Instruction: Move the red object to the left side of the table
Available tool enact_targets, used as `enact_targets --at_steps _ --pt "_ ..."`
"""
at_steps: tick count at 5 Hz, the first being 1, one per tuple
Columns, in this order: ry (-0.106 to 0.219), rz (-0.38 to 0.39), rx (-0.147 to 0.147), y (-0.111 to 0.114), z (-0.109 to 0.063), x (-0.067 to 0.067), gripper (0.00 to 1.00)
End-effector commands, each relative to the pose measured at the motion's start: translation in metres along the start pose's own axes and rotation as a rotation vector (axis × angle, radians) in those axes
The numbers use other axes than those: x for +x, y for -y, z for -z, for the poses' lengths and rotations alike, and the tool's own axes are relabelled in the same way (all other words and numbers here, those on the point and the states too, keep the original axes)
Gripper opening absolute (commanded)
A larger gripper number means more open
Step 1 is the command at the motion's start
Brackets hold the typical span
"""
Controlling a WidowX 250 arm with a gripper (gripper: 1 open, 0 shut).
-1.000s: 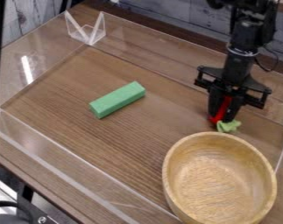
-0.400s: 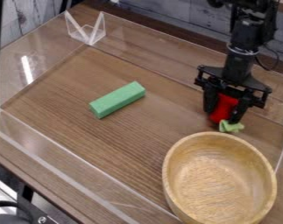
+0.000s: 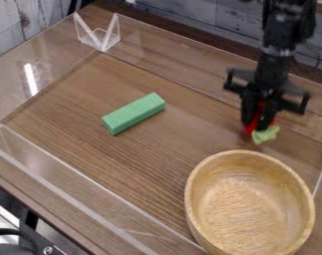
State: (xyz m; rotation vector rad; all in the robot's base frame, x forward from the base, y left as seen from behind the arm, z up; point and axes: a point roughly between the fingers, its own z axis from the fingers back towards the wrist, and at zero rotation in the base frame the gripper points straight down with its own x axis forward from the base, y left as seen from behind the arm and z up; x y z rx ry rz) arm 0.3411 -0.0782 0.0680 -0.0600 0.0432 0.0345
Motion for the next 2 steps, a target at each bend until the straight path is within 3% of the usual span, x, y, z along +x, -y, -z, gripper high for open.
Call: enact_targets --at_steps 1,2 --pt "0.125 -0.045 -0.031 -0.024 -0.06 0.013 0.0" --pt "0.156 -0.135 -0.027 -0.067 -0.078 0.025 0.0"
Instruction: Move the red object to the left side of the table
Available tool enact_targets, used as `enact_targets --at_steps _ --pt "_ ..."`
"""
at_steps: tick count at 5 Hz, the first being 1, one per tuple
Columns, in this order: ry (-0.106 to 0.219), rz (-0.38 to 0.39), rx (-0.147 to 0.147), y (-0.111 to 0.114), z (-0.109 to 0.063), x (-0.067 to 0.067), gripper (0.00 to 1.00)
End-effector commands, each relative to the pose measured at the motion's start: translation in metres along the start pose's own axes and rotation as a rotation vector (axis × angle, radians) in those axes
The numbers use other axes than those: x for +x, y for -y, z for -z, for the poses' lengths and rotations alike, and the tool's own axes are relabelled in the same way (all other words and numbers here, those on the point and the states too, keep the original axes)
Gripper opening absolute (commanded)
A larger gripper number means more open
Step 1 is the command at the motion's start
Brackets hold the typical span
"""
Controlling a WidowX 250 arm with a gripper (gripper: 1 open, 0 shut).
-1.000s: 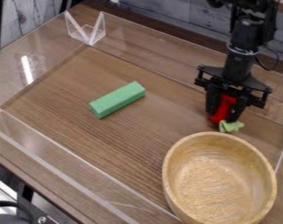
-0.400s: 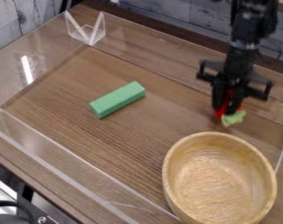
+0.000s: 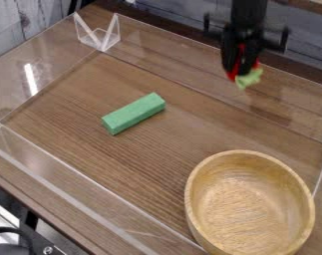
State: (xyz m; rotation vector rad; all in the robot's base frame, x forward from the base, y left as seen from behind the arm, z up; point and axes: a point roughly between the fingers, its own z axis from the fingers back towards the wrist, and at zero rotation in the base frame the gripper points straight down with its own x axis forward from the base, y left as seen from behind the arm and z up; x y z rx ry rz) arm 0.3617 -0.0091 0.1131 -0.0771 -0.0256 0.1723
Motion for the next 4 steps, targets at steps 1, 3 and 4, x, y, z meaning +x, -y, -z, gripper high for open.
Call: enact_targets --at_steps 1,3,4 --pt "0.058 0.064 0.003 0.011 -0.007 -0.01 0.0" --pt "0.034 0.197 0.013 0.054 0.028 -0.04 0.0" --pt "0.031 0.211 0.017 0.061 0.041 -0.035 0.0"
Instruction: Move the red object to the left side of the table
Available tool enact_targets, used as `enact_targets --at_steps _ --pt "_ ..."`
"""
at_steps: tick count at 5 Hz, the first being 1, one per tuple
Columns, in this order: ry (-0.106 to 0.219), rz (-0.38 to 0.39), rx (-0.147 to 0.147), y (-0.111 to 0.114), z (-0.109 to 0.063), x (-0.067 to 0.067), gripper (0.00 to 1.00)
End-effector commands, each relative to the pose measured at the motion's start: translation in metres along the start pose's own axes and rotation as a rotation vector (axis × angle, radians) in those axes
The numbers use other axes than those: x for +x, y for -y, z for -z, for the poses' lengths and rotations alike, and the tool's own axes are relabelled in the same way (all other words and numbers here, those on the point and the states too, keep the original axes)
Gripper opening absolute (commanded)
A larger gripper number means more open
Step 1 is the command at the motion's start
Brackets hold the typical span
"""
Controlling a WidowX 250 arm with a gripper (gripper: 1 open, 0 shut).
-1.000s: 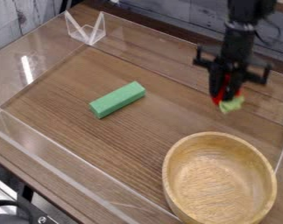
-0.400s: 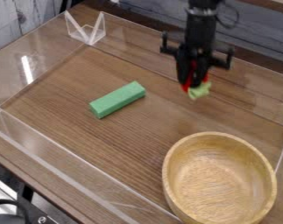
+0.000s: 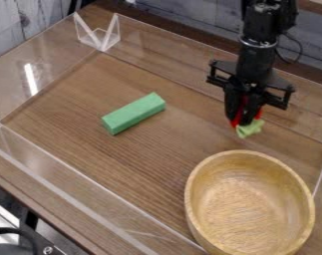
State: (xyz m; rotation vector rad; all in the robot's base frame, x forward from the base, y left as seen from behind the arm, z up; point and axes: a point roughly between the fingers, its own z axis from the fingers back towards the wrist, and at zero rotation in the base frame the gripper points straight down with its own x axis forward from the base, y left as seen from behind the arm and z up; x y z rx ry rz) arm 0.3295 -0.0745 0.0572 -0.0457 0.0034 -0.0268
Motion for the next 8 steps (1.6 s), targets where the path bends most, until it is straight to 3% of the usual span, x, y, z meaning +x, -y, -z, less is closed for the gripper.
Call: enact_targets --at_steps 1,8 --pt "0.07 0.011 -0.011 0.004 -0.017 0.013 0.0" --pt "0.106 -0.013 -0.031 -0.006 -0.021 0.03 0.0"
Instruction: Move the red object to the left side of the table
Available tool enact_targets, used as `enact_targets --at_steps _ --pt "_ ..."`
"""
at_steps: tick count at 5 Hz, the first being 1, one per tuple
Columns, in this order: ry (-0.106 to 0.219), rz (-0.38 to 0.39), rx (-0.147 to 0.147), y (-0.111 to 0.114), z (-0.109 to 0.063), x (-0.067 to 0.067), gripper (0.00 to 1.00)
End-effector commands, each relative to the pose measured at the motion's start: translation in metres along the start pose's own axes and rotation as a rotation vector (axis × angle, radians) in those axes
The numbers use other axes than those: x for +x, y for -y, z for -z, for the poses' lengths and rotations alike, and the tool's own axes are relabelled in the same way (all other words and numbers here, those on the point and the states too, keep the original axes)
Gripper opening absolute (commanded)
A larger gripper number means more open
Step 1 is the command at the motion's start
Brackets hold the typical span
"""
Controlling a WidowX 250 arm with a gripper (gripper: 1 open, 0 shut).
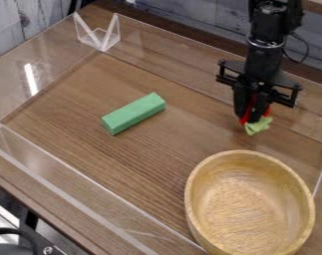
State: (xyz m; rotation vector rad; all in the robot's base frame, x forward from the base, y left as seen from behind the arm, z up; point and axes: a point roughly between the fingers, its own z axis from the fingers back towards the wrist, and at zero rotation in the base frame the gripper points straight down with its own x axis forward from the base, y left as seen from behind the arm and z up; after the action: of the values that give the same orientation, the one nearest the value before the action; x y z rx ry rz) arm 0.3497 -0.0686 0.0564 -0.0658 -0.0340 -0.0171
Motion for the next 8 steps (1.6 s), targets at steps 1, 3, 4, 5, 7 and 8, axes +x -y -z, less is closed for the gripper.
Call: enact_targets --at_steps 1,3,4,5,7,8 --pt "0.07 -0.006 -0.012 -0.001 -0.019 0.013 0.0" --pt "0.075 -0.012 -0.011 -0.003 -0.013 0.019 0.0" --pt "0.076 -0.014 -0.011 -0.004 -0.01 0.021 0.0" --pt "0.084 -0.018 -0.014 -0.006 -0.011 0.023 0.0" --pt "0.136 -0.009 -0.04 -0.012 -0.048 0.021 0.0" --pt "0.203 -0.034 -0.045 -0.028 -0.088 0.017 0.0"
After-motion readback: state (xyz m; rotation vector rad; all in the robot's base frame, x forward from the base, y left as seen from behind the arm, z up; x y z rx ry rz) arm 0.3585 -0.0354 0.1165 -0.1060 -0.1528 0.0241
